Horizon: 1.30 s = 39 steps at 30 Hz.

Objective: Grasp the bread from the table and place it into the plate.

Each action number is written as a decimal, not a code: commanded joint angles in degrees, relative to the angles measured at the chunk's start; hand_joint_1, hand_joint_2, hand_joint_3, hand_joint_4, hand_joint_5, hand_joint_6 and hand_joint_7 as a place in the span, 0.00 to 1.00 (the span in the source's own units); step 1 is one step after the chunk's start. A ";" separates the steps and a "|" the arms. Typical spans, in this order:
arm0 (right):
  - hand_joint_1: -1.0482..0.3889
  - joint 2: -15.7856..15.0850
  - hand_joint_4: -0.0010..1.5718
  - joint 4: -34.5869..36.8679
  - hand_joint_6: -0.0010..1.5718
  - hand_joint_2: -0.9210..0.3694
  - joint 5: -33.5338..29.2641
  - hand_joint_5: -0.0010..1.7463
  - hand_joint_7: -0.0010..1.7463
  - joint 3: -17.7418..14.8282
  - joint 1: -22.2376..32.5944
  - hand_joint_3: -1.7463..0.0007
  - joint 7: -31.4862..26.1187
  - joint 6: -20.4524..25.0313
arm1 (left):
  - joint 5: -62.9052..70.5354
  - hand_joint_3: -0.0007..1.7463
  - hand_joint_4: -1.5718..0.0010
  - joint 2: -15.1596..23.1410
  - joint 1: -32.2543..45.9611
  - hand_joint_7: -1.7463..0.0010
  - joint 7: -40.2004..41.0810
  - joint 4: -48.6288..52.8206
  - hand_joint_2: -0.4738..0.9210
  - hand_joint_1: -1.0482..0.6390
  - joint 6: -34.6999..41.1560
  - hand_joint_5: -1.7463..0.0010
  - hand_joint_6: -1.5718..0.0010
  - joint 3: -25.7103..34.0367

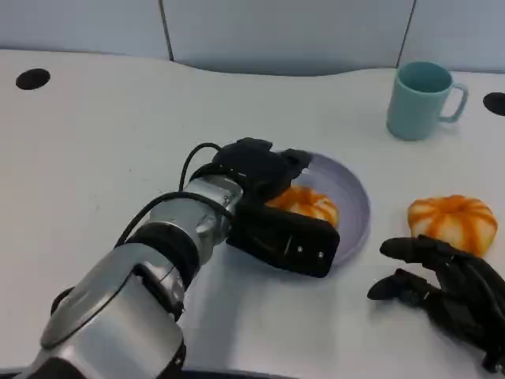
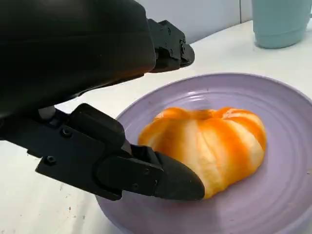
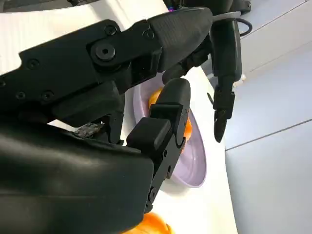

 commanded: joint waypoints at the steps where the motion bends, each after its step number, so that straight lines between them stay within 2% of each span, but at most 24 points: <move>1: 0.44 -0.44 0.43 0.79 0.56 0.00 -0.80 0.59 0.25 0.09 1.66 0.98 -0.79 1.28 | -0.77 0.19 1.00 1.35 -1.36 1.00 -0.46 -0.56 1.00 0.03 -0.55 1.00 1.00 0.70; 22: 0.44 -0.43 0.43 0.71 0.55 0.00 -0.80 0.59 0.26 0.10 1.69 0.98 -0.82 1.35 | -0.62 0.20 1.00 1.35 -1.34 1.00 -0.49 -0.58 1.00 0.03 -0.59 1.00 1.00 0.88; 24: 0.45 -1.26 0.43 1.41 0.55 0.00 -0.68 0.59 0.26 -0.22 0.97 0.99 -1.06 2.58 | -17.32 0.19 0.99 7.15 3.13 0.98 -8.75 -4.91 1.00 0.06 -13.49 0.99 0.96 15.28; 26: 0.46 -1.59 0.43 1.82 0.55 0.00 -0.63 0.59 0.26 -0.41 0.65 0.98 -1.02 2.86 | -25.94 0.19 0.98 9.80 5.55 0.97 -13.80 -7.17 1.00 0.08 -20.12 0.99 0.94 22.41; 32: 0.46 -1.57 0.42 1.34 0.55 0.00 -0.69 0.60 0.27 -0.30 0.70 0.99 -1.30 3.67 | -32.37 0.19 0.93 10.37 8.57 0.96 -19.83 -10.12 1.00 0.11 -24.33 0.96 0.91 27.02; 39: 0.46 -1.46 0.42 1.33 0.54 0.00 -0.79 0.61 0.27 -0.11 0.71 0.98 -1.22 3.06 | -40.74 0.19 0.91 9.91 11.97 0.95 -26.63 -13.94 1.00 0.10 -23.33 0.93 0.88 32.82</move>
